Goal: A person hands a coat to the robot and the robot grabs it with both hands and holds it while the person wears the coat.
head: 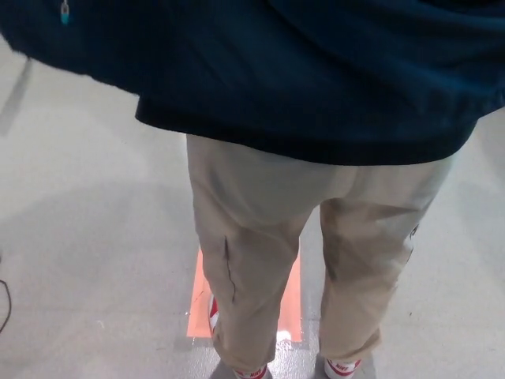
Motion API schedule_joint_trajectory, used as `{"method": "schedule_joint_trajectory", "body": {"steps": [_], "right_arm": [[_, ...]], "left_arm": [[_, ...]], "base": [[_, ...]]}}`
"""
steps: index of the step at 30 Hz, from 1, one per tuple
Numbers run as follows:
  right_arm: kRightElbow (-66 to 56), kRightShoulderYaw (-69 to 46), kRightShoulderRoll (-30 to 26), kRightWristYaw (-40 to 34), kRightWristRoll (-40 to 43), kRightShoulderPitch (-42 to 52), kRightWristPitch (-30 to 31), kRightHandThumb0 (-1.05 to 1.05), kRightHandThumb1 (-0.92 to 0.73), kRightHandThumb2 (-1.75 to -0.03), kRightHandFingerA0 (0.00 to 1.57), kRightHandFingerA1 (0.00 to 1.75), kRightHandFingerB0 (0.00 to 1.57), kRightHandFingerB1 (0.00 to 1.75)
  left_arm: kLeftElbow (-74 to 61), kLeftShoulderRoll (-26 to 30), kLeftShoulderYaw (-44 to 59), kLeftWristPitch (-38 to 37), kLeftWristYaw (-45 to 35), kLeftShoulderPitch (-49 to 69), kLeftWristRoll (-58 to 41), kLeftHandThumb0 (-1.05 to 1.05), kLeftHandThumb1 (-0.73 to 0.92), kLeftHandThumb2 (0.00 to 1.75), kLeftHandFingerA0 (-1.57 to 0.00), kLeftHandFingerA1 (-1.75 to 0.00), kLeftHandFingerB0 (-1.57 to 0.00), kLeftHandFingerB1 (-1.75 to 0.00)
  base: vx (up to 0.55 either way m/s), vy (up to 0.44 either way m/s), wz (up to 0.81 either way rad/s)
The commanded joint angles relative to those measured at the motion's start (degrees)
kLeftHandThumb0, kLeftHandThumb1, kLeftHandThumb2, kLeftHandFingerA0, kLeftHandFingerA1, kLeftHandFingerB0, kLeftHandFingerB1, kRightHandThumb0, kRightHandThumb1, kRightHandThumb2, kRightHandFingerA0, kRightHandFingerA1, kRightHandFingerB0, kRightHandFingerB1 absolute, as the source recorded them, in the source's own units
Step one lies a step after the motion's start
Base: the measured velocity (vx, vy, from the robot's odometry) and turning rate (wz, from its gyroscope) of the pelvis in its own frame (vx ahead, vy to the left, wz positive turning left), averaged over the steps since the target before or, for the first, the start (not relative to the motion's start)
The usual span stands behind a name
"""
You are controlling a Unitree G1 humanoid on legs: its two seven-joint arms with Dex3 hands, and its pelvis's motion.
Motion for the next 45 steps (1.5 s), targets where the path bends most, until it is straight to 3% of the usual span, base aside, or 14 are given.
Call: {"method": "schedule_joint_trajectory", "body": {"steps": [1, 3, 4, 5, 6, 11, 14, 26, 27, 30, 38, 39, 41, 45], "right_arm": [[0.09, -1.05, -2.22, -0.5, 0.64, -0.62, 2.35, -0.4, -0.82, -0.65, 0.9, 1.75, 0.71, 1.49], [0.11, -1.33, -2.14, -0.27, 0.87, -0.5, 2.62, -0.42, -0.84, -0.64, 0.88, 1.75, 0.72, 1.42], [0.12, -1.06, -2.05, -0.43, 0.49, -0.5, 3.23, -0.43, -0.65, -1.06, 1.17, 1.32, 0.86, 1.06], [0.25, -1.93, -1.52, 2.42, 1.52, -0.74, 4.62, -0.77, -0.82, -0.65, 0.4, 0.56, 0.22, 0.28], [0.46, -4.64, -0.42, 8.73, 4.74, -1.24, 6.7, -1.0, -0.72, -1.06, 0.0, 0.0, 0.0, 0.03], [-0.08, -9.16, 1.19, 10.67, 7.43, -1.36, 6.78, -1.04, -0.71, -1.04, 0.0, 0.02, 0.0, 0.0], [-0.52, -11.24, 1.26, 8.37, 8.29, -1.12, 5.94, -1.01, -0.7, -1.01, 0.0, 0.05, 0.0, 0.0], [-4.91, -21.25, -5.93, 1.36, 15.29, -0.02, -3.79, -1.0, -0.76, -1.03, 0.0, 0.05, 0.0, 0.0], [-5.67, -22.34, -7.0, 2.25, 16.26, 0.45, -5.45, -1.0, -0.79, -1.07, 0.0, 0.07, 0.0, 0.0], [-8.6, -26.79, -9.41, 4.69, 20.69, 3.32, -12.8, -1.0, -0.76, -1.07, 0.0, 0.06, 0.0, 0.0], [-34.87, -37.22, -12.58, 14.57, 34.32, 22.67, -15.19, -1.04, -0.77, -1.09, 0.0, 0.06, 0.0, 0.0], [-40.11, -38.64, -12.53, 13.33, 35.51, 26.73, -16.81, -0.82, -0.84, -0.65, 0.0, 0.15, 0.0, 0.16], [-58.31, -43.92, -12.83, 7.89, 33.51, 41.33, -17.48, -0.88, -0.75, -1.07, 0.0, 0.14, 0.0, 0.08], [-68.94, -49.85, -14.08, 6.9, 29.05, 55.67, -21.73, -0.82, -0.81, -1.09, 0.0, 0.18, 0.0, 0.14]], "left_arm": [[0.5, 1.33, 0.18, 2.81, -0.72, 0.08, 0.43, -0.49, 0.53, 0.89, -1.22, -1.44, -0.9, -1.23], [0.49, 1.23, 0.69, 3.12, -0.95, 0.25, -0.08, -0.41, 0.73, 0.62, -0.89, -1.75, -0.74, -1.57], [0.48, 1.18, 1.33, 3.22, -1.27, 0.4, -0.73, -0.4, 0.73, 0.62, -0.89, -1.75, -0.73, -1.59], [0.51, 1.17, 1.64, 3.69, -1.65, 0.65, -0.97, -0.6, 0.8, 0.65, -0.6, -1.22, -0.4, -0.83], [0.66, 0.88, 2.87, 5.3, -3.43, 1.1, -2.16, -0.85, 0.67, 1.03, 0.0, -0.22, -0.08, -0.3], [0.59, -1.1, 9.18, 8.07, -8.14, 1.24, -6.94, -0.88, 0.8, 0.65, 0.0, 0.0, 0.0, 0.0], [-0.01, -1.51, 12.43, 7.2, -7.32, 1.09, -8.51, -1.02, 0.72, 1.0, 0.0, -0.13, 0.0, -0.01], [-4.46, 5.87, 24.8, -2.09, -3.81, 3.57, -15.83, -1.03, 0.83, 1.13, 0.0, -0.22, 0.0, -0.1], [-5.29, 7.3, 24.83, -3.24, -1.8, 4.25, -15.21, -0.86, 0.92, 0.68, 0.0, 0.0, 0.0, 0.0], [-8.0, 11.25, 24.84, -5.97, 2.95, 6.85, -13.57, -1.05, 0.88, 1.17, 0.0, -0.15, 0.0, -0.01], [-29.79, 18.63, 36.97, -12.2, -1.07, 26.49, -21.68, -1.05, 0.88, 1.18, 0.0, -0.11, 0.0, 0.0], [-34.62, 19.1, 39.48, -11.47, -1.05, 30.88, -22.47, -1.05, 0.87, 1.17, 0.0, -0.09, 0.0, 0.0], [-54.33, 15.79, 51.66, -9.91, -5.17, 49.76, -29.93, -0.88, 0.73, 1.05, 0.0, -0.09, 0.0, -0.07], [-71.19, 9.22, 60.2, -1.32, -9.87, 64.1, -29.96, -0.95, 0.79, 1.05, 0.0, -0.02, 0.0, 0.0]], "base": [[0.0, 0.0, 0.0], [0.0, 0.0, 0.0], [0.0, 0.0, 0.0], [0.0, 0.0, 0.0], [0.0, 0.0, 0.0], [0.0, 0.0, 0.0], [0.0, 0.0, 0.0], [0.0, 0.0, 0.0], [0.0, 0.0, 0.0], [0.0, 0.0, 0.0], [0.0, 0.0, -0.01], [0.0, 0.0, 0.0], [0.0, 0.0, 0.0], [0.0, 0.0, 0.0]]}}
